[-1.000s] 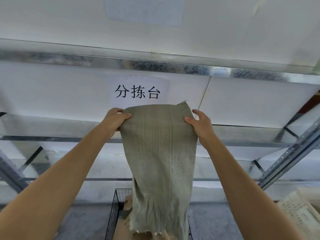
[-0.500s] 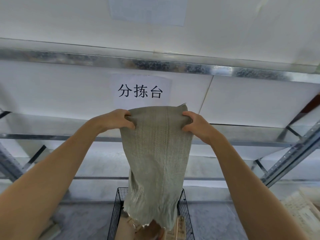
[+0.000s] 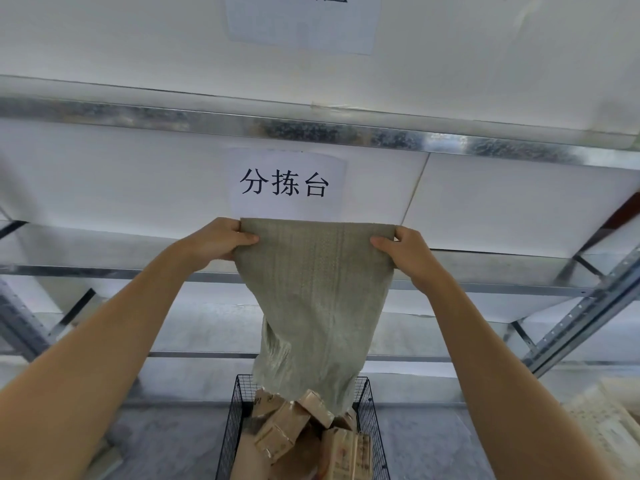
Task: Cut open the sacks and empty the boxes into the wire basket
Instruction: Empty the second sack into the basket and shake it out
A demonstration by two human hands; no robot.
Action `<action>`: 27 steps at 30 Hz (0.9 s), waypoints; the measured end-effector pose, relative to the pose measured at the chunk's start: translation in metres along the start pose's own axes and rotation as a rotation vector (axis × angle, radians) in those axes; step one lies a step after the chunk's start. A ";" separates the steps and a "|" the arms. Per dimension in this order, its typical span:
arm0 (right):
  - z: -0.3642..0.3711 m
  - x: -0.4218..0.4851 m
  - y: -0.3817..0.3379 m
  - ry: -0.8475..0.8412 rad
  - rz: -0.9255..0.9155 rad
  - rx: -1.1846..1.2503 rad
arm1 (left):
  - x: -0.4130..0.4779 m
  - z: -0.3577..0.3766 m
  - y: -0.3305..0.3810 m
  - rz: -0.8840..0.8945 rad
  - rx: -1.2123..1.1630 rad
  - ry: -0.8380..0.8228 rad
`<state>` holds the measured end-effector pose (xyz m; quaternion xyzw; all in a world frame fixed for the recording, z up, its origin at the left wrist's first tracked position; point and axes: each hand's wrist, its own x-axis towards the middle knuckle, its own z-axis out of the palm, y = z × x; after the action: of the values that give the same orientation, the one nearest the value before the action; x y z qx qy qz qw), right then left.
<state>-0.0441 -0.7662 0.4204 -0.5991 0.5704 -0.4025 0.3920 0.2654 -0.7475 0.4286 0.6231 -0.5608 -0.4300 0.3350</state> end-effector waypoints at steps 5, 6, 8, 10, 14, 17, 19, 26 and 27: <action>0.004 0.000 0.009 0.065 -0.079 -0.060 | 0.001 0.006 -0.003 -0.039 -0.021 0.159; 0.005 -0.001 0.010 0.064 -0.085 -0.019 | 0.001 0.006 -0.003 -0.042 -0.045 0.169; 0.008 -0.004 0.010 0.032 -0.049 0.132 | -0.001 0.006 -0.002 -0.054 -0.102 0.182; 0.010 -0.008 0.006 -0.028 0.029 0.233 | -0.001 0.004 -0.002 -0.058 -0.161 0.171; 0.006 -0.010 0.002 -0.195 0.150 0.283 | -0.002 -0.003 -0.002 -0.047 -0.174 0.148; 0.005 -0.015 -0.001 -0.339 0.146 0.168 | -0.005 -0.010 -0.001 -0.019 -0.086 0.111; 0.006 -0.017 -0.003 -0.380 0.091 -0.033 | -0.007 -0.014 -0.001 -0.016 -0.016 0.032; 0.027 -0.012 -0.006 -0.297 -0.057 -0.647 | -0.014 0.001 0.006 0.001 0.566 -0.232; 0.029 -0.011 -0.007 -0.279 -0.057 -0.688 | -0.012 0.005 0.004 0.015 0.673 -0.218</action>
<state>-0.0151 -0.7547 0.4155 -0.7606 0.5965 -0.1124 0.2302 0.2593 -0.7355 0.4320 0.6451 -0.7080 -0.2826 0.0521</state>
